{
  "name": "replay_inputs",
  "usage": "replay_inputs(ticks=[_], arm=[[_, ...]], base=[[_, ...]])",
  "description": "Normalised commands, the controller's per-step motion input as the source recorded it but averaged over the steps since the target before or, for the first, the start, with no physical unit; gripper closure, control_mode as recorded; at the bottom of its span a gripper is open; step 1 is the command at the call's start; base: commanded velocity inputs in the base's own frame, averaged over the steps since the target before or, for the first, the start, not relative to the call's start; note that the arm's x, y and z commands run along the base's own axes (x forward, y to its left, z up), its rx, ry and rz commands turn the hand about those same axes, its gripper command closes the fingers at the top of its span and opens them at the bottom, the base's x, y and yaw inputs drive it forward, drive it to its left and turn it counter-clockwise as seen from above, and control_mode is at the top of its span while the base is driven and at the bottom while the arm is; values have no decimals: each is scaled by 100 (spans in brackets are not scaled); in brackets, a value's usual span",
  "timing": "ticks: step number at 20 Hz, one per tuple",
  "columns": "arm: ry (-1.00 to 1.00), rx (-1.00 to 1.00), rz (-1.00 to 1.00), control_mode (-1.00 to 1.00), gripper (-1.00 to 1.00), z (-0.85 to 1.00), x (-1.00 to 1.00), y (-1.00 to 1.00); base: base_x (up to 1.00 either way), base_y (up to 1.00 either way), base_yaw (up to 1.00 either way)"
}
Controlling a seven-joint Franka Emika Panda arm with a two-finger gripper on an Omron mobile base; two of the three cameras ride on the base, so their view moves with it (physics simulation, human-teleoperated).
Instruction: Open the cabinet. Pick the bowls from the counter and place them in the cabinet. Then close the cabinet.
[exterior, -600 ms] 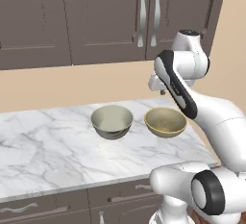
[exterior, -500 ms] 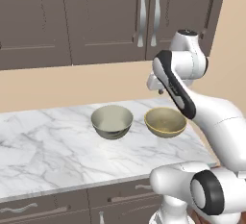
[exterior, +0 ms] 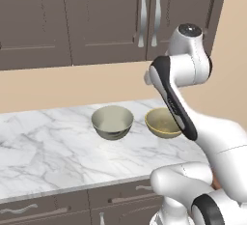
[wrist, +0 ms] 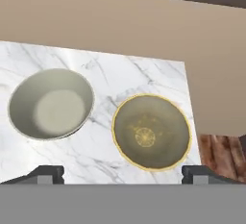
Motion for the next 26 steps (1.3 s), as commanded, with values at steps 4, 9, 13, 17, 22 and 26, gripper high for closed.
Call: replay_inputs(ticks=[4, 9, 13, 17, 22, 26], arm=[[-20, 0, 4, -100, -100, 54, -4, 0], [-13, 0, 11, -100, -100, 41, 0, 1], [-16, -3, 11, -100, -100, 56, 0, 2], [-23, -3, 7, -100, -100, 52, 0, 0], [-18, -1, 3, -100, -100, 41, 0, 0], [-9, 0, 6, -100, -100, 33, 7, 0]], base=[[0, 0, 0], [0, 0, 0], [0, 0, 0], [0, 0, 0], [0, 0, 0], [0, 0, 0]])
